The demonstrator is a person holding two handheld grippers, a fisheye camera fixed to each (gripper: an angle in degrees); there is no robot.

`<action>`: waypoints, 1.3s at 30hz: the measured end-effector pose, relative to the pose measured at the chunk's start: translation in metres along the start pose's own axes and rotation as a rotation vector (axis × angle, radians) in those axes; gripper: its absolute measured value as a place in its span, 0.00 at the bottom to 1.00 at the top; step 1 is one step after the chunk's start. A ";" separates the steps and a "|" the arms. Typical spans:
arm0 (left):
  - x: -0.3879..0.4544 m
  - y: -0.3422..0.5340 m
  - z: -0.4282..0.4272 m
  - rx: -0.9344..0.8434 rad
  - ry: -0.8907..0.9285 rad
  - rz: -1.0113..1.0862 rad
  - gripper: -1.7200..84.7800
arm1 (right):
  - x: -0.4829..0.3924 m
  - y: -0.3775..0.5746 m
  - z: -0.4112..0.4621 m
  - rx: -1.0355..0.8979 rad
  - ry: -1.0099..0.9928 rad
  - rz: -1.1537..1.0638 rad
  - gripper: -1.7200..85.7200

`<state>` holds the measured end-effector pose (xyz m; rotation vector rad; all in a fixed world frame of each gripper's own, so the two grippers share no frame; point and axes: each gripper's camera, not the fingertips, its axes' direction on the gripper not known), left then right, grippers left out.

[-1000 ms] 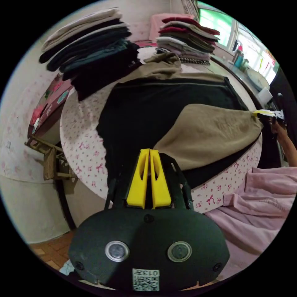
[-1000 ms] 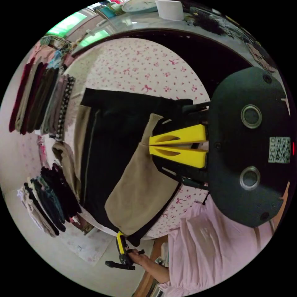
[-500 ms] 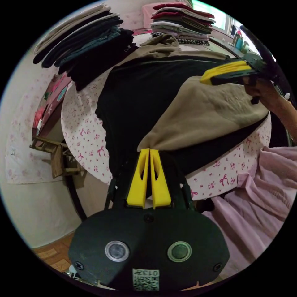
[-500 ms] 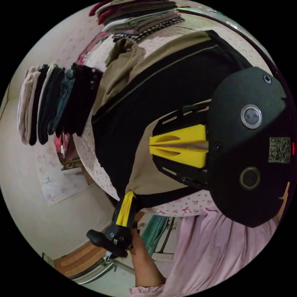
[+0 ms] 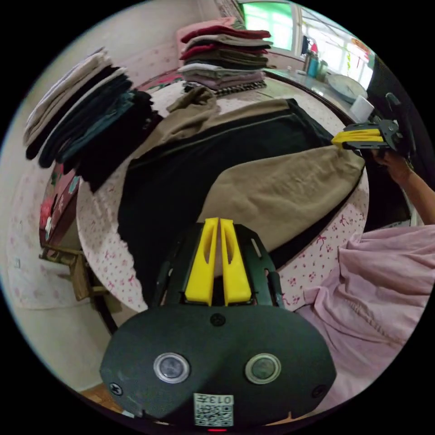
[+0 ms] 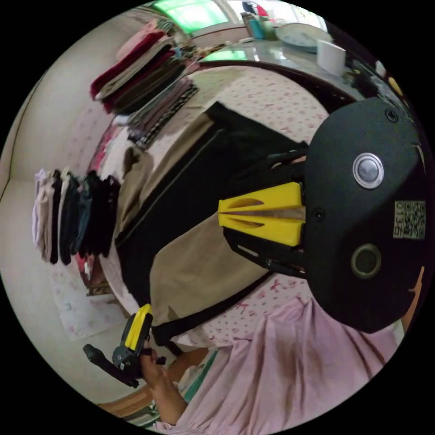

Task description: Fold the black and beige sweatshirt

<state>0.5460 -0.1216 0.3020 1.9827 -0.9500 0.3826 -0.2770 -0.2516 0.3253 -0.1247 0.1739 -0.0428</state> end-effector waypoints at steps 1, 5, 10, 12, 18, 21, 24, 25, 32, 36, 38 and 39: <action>0.013 -0.010 0.014 -0.008 0.016 0.038 0.02 | 0.008 0.019 -0.001 -0.040 0.040 0.053 0.02; 0.036 -0.029 0.063 -0.099 -0.028 0.128 0.02 | 0.033 0.060 0.001 -0.132 0.153 0.189 0.02; 0.013 -0.033 0.083 -0.132 0.052 0.123 0.02 | 0.062 0.074 0.036 -0.253 0.184 0.264 0.02; -0.006 -0.033 0.084 -0.140 0.128 0.010 0.02 | 0.079 0.069 0.037 -0.258 0.132 0.353 0.02; -0.019 -0.013 0.051 0.024 0.048 -0.043 0.02 | 0.081 0.073 0.002 -0.196 0.250 0.339 0.02; -0.013 -0.018 0.068 0.021 -0.015 -0.014 0.02 | 0.065 0.071 0.001 -0.106 0.279 0.231 0.02; -0.009 -0.027 0.106 -0.073 -0.012 0.052 0.02 | 0.062 0.065 0.028 -0.081 0.300 0.218 0.02; -0.009 -0.025 0.109 -0.044 -0.034 0.071 0.02 | 0.067 0.063 0.049 -0.151 0.274 0.229 0.02; -0.082 -0.007 0.099 0.019 0.042 -0.058 0.02 | 0.111 0.066 0.045 -0.135 0.223 0.322 0.02; -0.161 -0.006 0.104 0.062 -0.031 -0.241 0.02 | 0.152 0.057 0.048 -0.091 0.199 0.330 0.03; -0.216 -0.026 0.117 0.062 0.044 -0.283 0.03 | 0.172 0.042 0.056 -0.074 0.147 0.332 0.05; -0.228 -0.032 0.120 0.064 0.063 -0.291 0.04 | 0.184 0.027 0.064 -0.061 0.129 0.326 0.07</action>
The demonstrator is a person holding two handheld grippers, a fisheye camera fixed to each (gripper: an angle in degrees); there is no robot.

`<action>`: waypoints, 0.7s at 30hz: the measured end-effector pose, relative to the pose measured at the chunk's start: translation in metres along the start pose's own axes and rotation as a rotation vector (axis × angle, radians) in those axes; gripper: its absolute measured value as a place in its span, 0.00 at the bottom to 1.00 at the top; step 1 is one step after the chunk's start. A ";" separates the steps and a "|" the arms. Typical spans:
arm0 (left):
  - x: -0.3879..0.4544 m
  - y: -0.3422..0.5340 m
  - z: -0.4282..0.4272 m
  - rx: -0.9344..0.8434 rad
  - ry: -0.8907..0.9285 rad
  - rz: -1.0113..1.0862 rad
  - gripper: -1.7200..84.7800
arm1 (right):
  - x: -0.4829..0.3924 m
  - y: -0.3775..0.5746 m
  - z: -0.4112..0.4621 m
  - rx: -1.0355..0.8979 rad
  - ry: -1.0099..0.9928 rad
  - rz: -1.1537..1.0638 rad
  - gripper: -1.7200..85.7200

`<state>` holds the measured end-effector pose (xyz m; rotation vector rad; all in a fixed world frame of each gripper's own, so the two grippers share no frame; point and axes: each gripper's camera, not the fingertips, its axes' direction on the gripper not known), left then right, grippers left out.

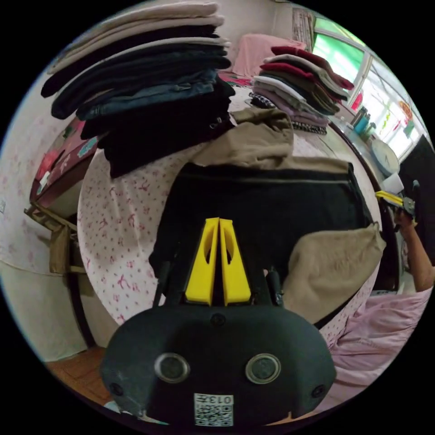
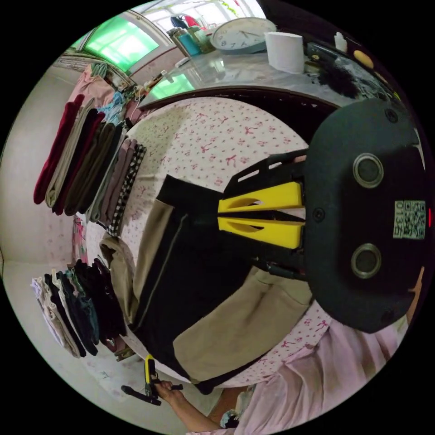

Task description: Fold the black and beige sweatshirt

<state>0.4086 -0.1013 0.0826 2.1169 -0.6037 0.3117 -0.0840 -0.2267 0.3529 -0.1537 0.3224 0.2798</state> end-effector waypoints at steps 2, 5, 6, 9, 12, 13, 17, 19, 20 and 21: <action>-0.035 -0.040 0.016 -0.011 0.080 -0.017 0.08 | 0.008 -0.032 0.013 0.016 -0.032 -0.001 0.10; -0.060 -0.088 0.039 -0.076 0.087 0.021 0.12 | 0.017 -0.089 0.038 0.016 -0.112 -0.037 0.12; -0.062 -0.097 0.043 -0.087 0.063 0.039 0.12 | 0.017 -0.111 0.049 0.009 -0.128 -0.076 0.12; -0.071 -0.132 0.066 -0.149 0.043 0.111 0.16 | 0.014 -0.158 0.081 -0.050 -0.125 -0.179 0.13; -0.079 -0.155 0.090 -0.207 0.109 0.146 0.18 | 0.012 -0.189 0.112 -0.141 -0.161 -0.273 0.13; -0.081 -0.161 0.102 -0.241 0.119 0.159 0.18 | 0.011 -0.194 0.118 -0.163 -0.172 -0.290 0.13; -0.082 -0.168 0.117 -0.260 0.116 0.190 0.10 | 0.000 -0.210 0.157 -0.292 -0.186 -0.375 0.09; -0.079 -0.170 0.111 -0.256 0.128 0.234 0.06 | 0.000 -0.215 0.160 -0.296 -0.179 -0.365 0.06; -0.078 -0.170 0.103 -0.242 0.122 0.247 0.06 | 0.002 -0.219 0.159 -0.298 -0.188 -0.355 0.05; -0.078 -0.169 0.098 -0.229 0.118 0.254 0.05 | 0.003 -0.222 0.154 -0.287 -0.203 -0.350 0.04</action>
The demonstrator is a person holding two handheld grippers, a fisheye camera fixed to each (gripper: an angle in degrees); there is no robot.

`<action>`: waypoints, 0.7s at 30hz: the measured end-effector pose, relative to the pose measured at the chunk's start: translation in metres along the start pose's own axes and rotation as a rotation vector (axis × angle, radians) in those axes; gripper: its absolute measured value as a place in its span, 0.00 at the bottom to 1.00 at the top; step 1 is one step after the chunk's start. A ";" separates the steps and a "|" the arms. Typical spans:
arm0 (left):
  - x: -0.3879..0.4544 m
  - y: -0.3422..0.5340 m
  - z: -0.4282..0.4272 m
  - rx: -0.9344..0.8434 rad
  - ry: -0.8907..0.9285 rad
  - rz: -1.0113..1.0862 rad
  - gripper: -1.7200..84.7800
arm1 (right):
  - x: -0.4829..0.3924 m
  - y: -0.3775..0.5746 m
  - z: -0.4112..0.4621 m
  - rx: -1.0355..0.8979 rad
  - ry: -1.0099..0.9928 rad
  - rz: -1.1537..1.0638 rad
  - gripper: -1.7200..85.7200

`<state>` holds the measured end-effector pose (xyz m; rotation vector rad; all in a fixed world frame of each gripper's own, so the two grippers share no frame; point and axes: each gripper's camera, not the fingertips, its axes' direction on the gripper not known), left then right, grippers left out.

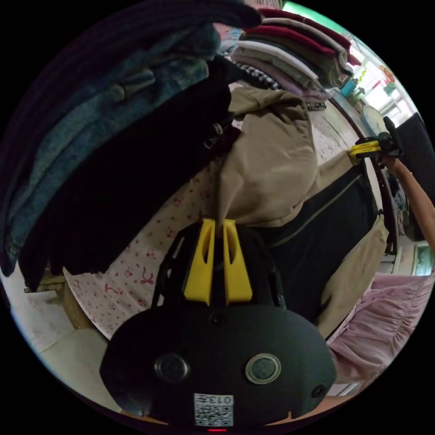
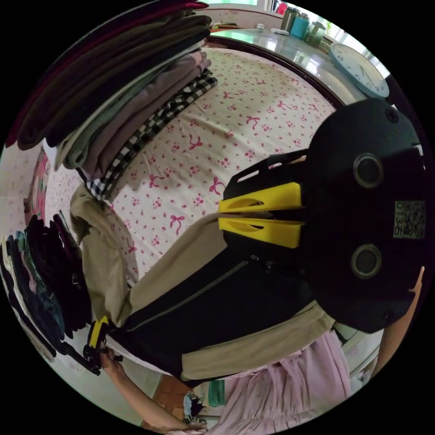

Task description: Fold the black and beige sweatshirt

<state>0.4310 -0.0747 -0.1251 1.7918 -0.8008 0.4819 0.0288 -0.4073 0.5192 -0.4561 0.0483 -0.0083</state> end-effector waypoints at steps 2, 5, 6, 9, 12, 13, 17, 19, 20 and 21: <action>0.001 0.016 -0.029 0.099 0.003 0.004 0.04 | -0.004 0.003 -0.012 0.032 0.009 -0.014 0.04; 0.010 0.052 -0.073 0.245 0.019 0.013 0.04 | -0.026 0.018 -0.041 0.124 0.071 -0.060 0.03; 0.016 0.060 -0.081 0.264 0.007 0.025 0.04 | -0.040 0.028 -0.052 0.162 0.110 -0.082 0.03; 0.052 0.104 -0.114 0.325 -0.076 0.101 0.04 | -0.076 0.055 -0.071 0.217 0.206 -0.117 0.03; 0.089 0.155 -0.131 0.347 -0.171 0.132 0.04 | -0.114 0.083 -0.076 0.250 0.272 -0.105 0.03; 0.101 0.176 -0.133 0.344 -0.194 0.127 0.04 | -0.129 0.094 -0.073 0.256 0.293 -0.091 0.03; 0.126 0.235 -0.103 0.244 -0.196 0.073 0.04 | -0.165 0.120 -0.043 0.221 0.291 -0.012 0.03; 0.128 0.250 -0.074 0.188 -0.200 0.040 0.04 | -0.175 0.128 -0.008 0.138 0.259 0.054 0.03; 0.126 0.254 -0.058 0.169 -0.191 0.017 0.04 | -0.176 0.128 0.000 0.124 0.253 0.073 0.03; 0.125 0.255 -0.053 0.167 -0.182 0.006 0.04 | -0.176 0.130 0.011 0.139 0.248 0.112 0.03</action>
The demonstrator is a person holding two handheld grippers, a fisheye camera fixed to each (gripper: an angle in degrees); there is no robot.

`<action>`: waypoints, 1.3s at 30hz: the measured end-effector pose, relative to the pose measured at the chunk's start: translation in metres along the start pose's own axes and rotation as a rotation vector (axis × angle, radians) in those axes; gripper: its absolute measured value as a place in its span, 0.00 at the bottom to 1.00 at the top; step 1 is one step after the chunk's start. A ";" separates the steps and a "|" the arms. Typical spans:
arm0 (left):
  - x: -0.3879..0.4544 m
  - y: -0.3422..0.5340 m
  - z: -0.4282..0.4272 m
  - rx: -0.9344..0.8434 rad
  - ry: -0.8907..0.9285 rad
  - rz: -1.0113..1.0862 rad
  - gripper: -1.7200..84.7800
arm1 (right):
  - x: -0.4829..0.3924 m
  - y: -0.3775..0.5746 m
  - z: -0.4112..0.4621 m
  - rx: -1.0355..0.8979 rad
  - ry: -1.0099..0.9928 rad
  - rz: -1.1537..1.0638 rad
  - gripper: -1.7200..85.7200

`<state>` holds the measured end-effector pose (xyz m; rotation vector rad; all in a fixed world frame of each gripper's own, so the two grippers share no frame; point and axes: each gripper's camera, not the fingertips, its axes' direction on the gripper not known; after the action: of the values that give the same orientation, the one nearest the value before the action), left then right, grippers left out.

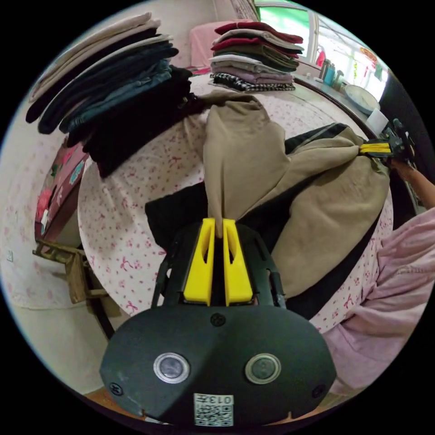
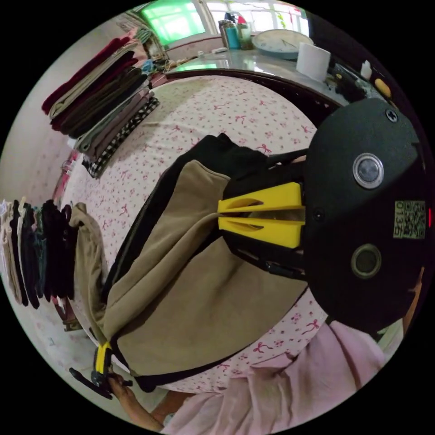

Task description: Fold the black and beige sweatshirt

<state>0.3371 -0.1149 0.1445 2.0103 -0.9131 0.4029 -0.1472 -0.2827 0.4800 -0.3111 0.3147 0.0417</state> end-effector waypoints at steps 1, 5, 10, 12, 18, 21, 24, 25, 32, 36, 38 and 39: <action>-0.002 0.000 0.002 0.007 -0.004 -0.017 0.04 | -0.001 0.001 0.001 0.021 0.005 0.017 0.03; -0.017 -0.007 -0.037 0.050 -0.028 -0.010 0.04 | -0.003 -0.013 -0.021 0.010 0.074 0.031 0.03; -0.032 0.000 -0.051 0.061 -0.016 0.014 0.04 | -0.010 -0.009 -0.046 0.100 0.058 0.077 0.03; -0.035 0.004 -0.024 -0.025 0.028 0.028 0.04 | -0.016 -0.008 -0.022 -0.004 0.029 0.059 0.03; -0.068 0.028 -0.072 0.079 0.097 -0.066 0.03 | 0.004 -0.002 -0.064 0.058 -0.028 0.128 0.02; -0.101 0.044 -0.103 0.201 0.150 -0.189 0.02 | 0.025 -0.002 -0.088 0.193 0.028 0.227 0.02; -0.136 0.049 -0.114 0.354 0.299 -0.339 0.02 | 0.031 -0.014 -0.075 0.204 0.069 0.286 0.02; -0.143 0.044 -0.107 0.334 0.305 -0.372 0.02 | 0.031 -0.019 -0.060 0.159 0.090 0.310 0.02; -0.134 0.026 -0.032 -0.052 0.108 -0.246 0.02 | 0.028 -0.034 -0.007 -0.080 0.029 0.280 0.02; -0.129 0.021 -0.043 -0.129 0.032 -0.139 0.02 | 0.037 -0.064 -0.040 0.098 -0.008 0.282 0.04; -0.124 0.019 -0.071 0.030 -0.049 -0.138 0.02 | 0.032 -0.093 -0.045 0.160 -0.032 0.215 0.06; -0.126 0.019 -0.075 0.059 -0.041 -0.160 0.02 | 0.027 -0.117 -0.045 0.194 -0.053 0.182 0.08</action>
<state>0.2422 -0.0037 0.1256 2.1353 -0.7659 0.3029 -0.1244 -0.4085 0.4654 -0.0886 0.2916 0.1966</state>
